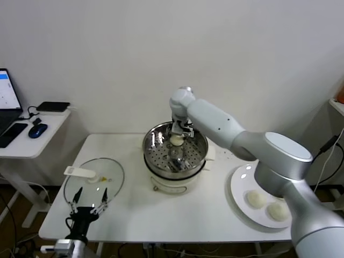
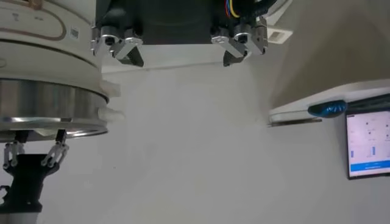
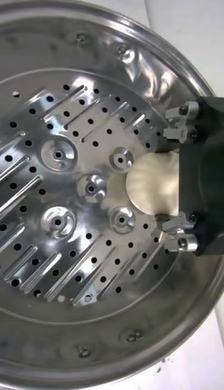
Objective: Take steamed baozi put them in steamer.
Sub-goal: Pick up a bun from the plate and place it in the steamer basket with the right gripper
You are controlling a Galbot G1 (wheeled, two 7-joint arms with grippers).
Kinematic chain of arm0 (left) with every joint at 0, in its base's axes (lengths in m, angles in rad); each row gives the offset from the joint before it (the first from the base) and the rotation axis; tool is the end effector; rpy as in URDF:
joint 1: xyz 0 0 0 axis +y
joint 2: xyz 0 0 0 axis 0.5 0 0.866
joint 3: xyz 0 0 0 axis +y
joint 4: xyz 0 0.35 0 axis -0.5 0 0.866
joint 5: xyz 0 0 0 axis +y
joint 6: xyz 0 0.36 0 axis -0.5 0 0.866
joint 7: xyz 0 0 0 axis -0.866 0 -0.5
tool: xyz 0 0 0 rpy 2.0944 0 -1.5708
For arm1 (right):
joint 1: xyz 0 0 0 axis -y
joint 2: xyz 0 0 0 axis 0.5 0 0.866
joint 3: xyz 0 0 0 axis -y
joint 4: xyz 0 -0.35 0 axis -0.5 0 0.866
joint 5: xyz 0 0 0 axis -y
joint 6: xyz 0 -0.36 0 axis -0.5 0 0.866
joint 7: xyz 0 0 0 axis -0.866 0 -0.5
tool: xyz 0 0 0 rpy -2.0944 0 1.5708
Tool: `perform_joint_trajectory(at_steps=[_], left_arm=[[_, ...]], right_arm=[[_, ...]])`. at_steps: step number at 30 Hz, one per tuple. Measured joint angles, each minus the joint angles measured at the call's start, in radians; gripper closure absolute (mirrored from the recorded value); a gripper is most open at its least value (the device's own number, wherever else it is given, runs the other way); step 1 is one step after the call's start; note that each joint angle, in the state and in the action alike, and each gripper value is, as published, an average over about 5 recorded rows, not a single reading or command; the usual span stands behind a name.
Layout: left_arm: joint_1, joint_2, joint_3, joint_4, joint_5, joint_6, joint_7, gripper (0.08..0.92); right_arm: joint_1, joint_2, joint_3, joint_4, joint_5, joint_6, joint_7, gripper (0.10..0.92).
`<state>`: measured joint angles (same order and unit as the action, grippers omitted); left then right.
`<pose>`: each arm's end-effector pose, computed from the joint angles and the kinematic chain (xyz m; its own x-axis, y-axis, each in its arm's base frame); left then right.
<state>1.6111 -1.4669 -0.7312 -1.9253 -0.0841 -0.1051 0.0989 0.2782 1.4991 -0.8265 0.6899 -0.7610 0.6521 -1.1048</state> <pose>0.1634 0.0926 -0.3596 -0.9948 -0.0485 0.0892 -0.0389 0.9936 0.1060 0.6350 0.1780 -0.1073 -0.3275 -0.0505 0.9435 -0.2068 -0.9705 -0.1237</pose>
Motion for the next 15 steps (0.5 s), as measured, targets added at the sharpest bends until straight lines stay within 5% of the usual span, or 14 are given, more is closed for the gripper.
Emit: perform_joint_trajectory(at_steps=[15], left_arm=[[0.001,-0.003,-0.001,0.000,0.000,0.001,0.000,0.177]], right_arm=[[-0.006,0.004,0.026,-0.010,-0.018,0.020,0.001,0.204]])
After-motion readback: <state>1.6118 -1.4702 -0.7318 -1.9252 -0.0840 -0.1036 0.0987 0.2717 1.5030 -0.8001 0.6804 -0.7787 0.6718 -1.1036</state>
